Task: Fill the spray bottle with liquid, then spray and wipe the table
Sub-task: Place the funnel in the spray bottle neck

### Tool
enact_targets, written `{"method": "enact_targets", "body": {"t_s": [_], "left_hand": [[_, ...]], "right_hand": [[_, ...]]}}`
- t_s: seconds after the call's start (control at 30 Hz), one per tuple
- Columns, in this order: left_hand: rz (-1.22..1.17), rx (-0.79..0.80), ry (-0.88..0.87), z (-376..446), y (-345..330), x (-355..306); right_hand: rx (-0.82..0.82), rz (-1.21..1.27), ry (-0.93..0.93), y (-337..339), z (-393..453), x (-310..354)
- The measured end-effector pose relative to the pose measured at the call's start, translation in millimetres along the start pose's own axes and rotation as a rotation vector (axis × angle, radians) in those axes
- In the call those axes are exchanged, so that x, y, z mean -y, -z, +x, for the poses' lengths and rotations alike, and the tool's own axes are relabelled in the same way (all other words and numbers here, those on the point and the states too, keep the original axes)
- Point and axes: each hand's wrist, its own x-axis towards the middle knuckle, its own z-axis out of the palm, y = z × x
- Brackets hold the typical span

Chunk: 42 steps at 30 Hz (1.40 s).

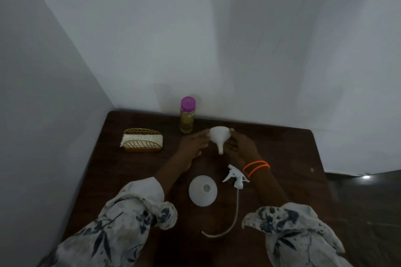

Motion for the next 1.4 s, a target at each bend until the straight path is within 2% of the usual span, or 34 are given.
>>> {"method": "enact_targets", "body": {"t_s": [0.23,0.37,0.5,0.63,0.73,1.0,1.4], "left_hand": [[-0.13,-0.013,-0.121,-55.7,4.1,-0.2],[-0.121,-0.024,-0.206,-82.5,4.1,-2.7],[-0.098,-0.013,-0.249,-108.9,8.5,2.8],[-0.248,0.057,-0.147,-125.7,22.2,18.8],[-0.214,0.065,-0.115,-133.4,32.4,36.4],[-0.193,-0.037,-0.156,-145.2,41.1,53.3],[-0.13,-0.067,-0.223,-151.2,44.0,62.0]], "right_hand": [[0.12,0.121,0.178,7.8,-62.1,1.2],[0.193,0.04,0.289,14.2,-97.6,-1.4],[0.183,-0.059,0.394,22.3,-123.3,-16.4],[0.165,-0.095,0.389,30.1,-140.4,-40.1],[0.139,-0.158,0.392,32.7,-148.0,-59.4],[0.087,-0.224,0.421,18.2,-149.2,-82.3],[0.042,-0.352,0.491,19.6,-136.9,-90.3]]}}
